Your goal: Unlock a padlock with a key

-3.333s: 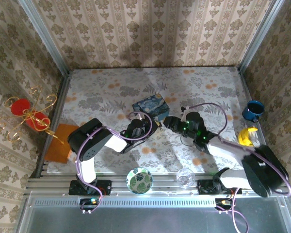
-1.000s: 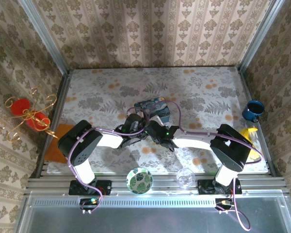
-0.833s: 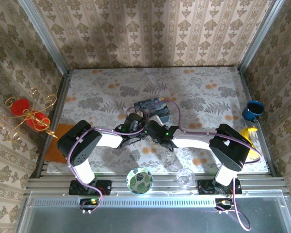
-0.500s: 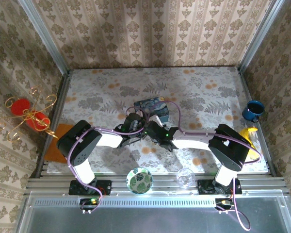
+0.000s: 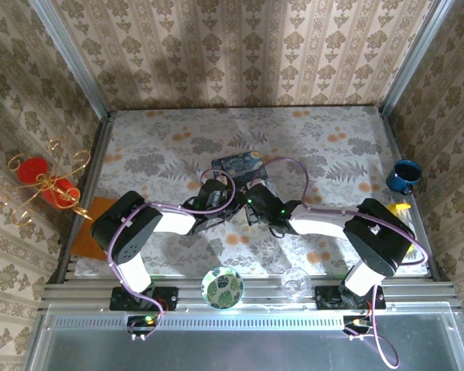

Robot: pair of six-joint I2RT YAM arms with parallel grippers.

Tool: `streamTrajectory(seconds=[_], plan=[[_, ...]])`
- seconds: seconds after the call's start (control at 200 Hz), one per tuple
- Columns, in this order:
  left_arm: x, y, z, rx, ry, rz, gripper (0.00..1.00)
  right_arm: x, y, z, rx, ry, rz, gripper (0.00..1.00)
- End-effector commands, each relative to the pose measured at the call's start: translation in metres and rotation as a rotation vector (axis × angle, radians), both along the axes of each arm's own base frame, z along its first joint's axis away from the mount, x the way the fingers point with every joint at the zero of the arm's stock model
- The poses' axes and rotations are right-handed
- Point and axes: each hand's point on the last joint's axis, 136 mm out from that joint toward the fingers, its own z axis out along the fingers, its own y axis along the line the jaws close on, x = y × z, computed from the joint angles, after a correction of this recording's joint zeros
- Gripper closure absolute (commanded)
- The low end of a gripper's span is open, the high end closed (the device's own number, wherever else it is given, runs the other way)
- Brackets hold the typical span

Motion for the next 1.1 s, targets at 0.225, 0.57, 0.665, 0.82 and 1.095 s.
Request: streamTrajectory(seconds=[0.225,0.57,0.665,0.82,1.095], plan=[[-0.013,-0.013,0.011,-0.042,0.005,-0.087,1.00,0.026,-0.005,0.021,0.429,0.125,-0.059,1.00],[-0.015,-0.008,0.008,-0.042,0.002,-0.076,1.00,0.042,-0.006,0.024,0.785,0.282,-0.079,1.00],[-0.015,-0.008,0.007,-0.042,0.003,-0.075,1.00,0.044,-0.010,0.023,0.812,0.294,-0.098,1.00],[-0.015,-0.006,0.006,-0.040,0.002,-0.072,1.00,0.046,-0.017,0.019,0.861,0.320,-0.141,1.00],[-0.016,-0.004,0.004,-0.038,0.007,-0.062,1.00,0.048,-0.023,0.009,0.942,0.370,-0.201,1.00]])
